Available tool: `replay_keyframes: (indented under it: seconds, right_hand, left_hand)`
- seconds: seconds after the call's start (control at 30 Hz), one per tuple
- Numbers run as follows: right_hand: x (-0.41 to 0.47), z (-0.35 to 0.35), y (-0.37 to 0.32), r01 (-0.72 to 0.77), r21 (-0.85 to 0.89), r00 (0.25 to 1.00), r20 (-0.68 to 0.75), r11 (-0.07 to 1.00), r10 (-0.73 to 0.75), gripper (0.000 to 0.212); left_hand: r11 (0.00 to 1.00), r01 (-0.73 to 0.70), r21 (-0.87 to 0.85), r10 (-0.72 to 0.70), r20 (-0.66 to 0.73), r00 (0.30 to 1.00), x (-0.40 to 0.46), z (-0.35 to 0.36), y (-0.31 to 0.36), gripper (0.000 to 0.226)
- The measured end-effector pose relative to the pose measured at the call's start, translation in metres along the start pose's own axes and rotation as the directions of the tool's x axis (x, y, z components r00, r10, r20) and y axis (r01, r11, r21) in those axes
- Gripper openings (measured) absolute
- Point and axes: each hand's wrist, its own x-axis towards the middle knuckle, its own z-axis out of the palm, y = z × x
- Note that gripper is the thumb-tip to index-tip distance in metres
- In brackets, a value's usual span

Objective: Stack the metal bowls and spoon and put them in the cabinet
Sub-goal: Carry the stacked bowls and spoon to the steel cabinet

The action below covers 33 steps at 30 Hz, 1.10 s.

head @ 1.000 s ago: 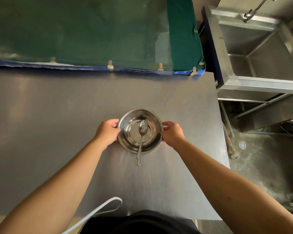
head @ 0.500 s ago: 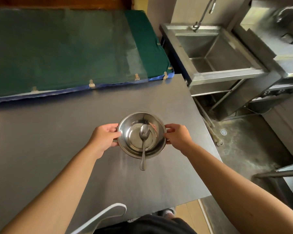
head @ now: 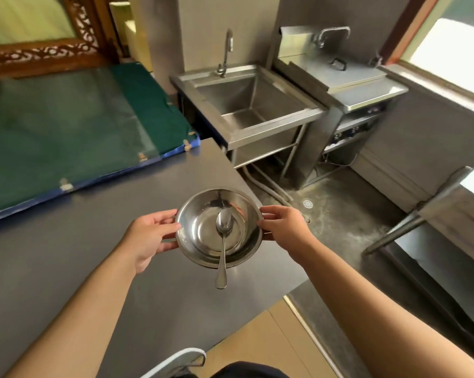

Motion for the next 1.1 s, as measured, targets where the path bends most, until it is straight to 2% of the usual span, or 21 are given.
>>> replay_keyframes:
  seconds: [0.23,0.43,0.6,0.7,0.87,1.1]
  right_hand:
    - [-0.035,-0.138,0.026,0.000,0.218,0.995,-0.094,0.976,0.021,0.033]
    - [-0.074,-0.266,0.068,0.071,0.277,0.970,-0.241,0.958,-0.002,0.029]
    - [-0.124,-0.381,0.120,0.111,0.306,0.906,-0.423,0.945,0.031,0.029]
    - [-0.158,-0.436,0.151,0.134,0.333,0.847,-0.527,0.933,0.067,0.030]
    - [-0.228,-0.508,0.197,0.195,0.420,0.726,-0.669,0.886,0.157,0.025]
    - [-0.322,-0.579,0.251,0.243,0.472,0.476,-0.819,0.847,0.320,0.024]
  left_hand:
    - [0.999,-0.017,0.048,0.011,0.124,0.992,-0.016,0.138,0.010,0.025]
    - [0.995,-0.044,0.088,0.020,0.249,0.968,-0.039,0.276,0.009,0.026]
    - [0.988,-0.055,0.144,-0.009,0.412,0.911,-0.065,0.412,0.000,0.022]
    - [0.979,-0.069,0.192,-0.041,0.514,0.857,-0.083,0.487,-0.004,0.022]
    - [0.953,-0.111,0.281,-0.115,0.677,0.727,-0.116,0.601,-0.016,0.024]
    - [0.905,-0.203,0.373,-0.240,0.843,0.481,-0.173,0.753,-0.047,0.026]
